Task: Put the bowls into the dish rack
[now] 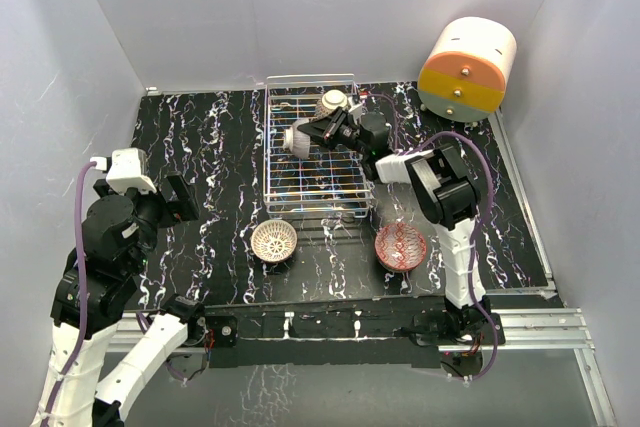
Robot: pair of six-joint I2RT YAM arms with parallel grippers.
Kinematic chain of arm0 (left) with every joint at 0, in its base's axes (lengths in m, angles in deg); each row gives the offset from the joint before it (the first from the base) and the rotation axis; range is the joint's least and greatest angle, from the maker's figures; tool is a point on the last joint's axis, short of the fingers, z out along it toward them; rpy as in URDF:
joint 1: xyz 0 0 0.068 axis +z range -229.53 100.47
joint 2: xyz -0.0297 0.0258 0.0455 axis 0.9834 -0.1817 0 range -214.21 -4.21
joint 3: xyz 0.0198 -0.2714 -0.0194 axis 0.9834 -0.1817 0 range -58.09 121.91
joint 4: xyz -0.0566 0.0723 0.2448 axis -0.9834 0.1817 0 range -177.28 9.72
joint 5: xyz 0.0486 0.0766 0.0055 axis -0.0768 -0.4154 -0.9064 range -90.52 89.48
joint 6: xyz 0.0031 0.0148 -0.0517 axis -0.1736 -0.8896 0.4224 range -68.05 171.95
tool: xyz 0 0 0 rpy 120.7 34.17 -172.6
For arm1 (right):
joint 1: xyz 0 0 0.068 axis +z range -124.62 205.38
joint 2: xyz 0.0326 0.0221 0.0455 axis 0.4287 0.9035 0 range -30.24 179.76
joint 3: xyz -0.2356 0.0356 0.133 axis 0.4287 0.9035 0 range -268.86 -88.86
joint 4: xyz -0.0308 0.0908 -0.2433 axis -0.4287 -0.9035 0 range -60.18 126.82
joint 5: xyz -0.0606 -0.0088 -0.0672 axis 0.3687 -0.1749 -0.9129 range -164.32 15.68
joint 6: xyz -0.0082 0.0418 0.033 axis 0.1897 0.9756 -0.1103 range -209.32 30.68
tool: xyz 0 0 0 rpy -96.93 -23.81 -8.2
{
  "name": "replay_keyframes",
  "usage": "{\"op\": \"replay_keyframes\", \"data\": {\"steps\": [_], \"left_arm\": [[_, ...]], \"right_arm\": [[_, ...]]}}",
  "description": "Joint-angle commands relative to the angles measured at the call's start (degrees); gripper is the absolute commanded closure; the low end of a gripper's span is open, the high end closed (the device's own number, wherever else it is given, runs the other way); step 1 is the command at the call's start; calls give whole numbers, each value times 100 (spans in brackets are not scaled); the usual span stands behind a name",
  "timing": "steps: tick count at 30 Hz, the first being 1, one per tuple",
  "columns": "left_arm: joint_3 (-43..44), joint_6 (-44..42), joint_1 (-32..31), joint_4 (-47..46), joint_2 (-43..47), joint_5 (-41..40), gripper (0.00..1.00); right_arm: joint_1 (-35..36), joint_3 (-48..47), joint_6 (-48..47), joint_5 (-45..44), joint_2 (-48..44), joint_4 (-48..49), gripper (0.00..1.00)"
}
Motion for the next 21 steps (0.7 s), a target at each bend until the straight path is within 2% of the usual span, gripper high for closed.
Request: {"op": "replay_keyframes", "data": {"steps": [1,9,16,21], "left_arm": [[189,-15,-22,25,-76,-45,3],[225,46,-22,3,-77,-11,3],[279,3,-21,60,-64,-75,3],[230,3,-21,53,-59,-65,3]], "right_arm": [[183,-296,337,285,-38,310,92],[454,-611,736,173,308,97,92],[485,-312,719,-172,229,-463,92],[454,-85,681,-264,156,-706,86]]}}
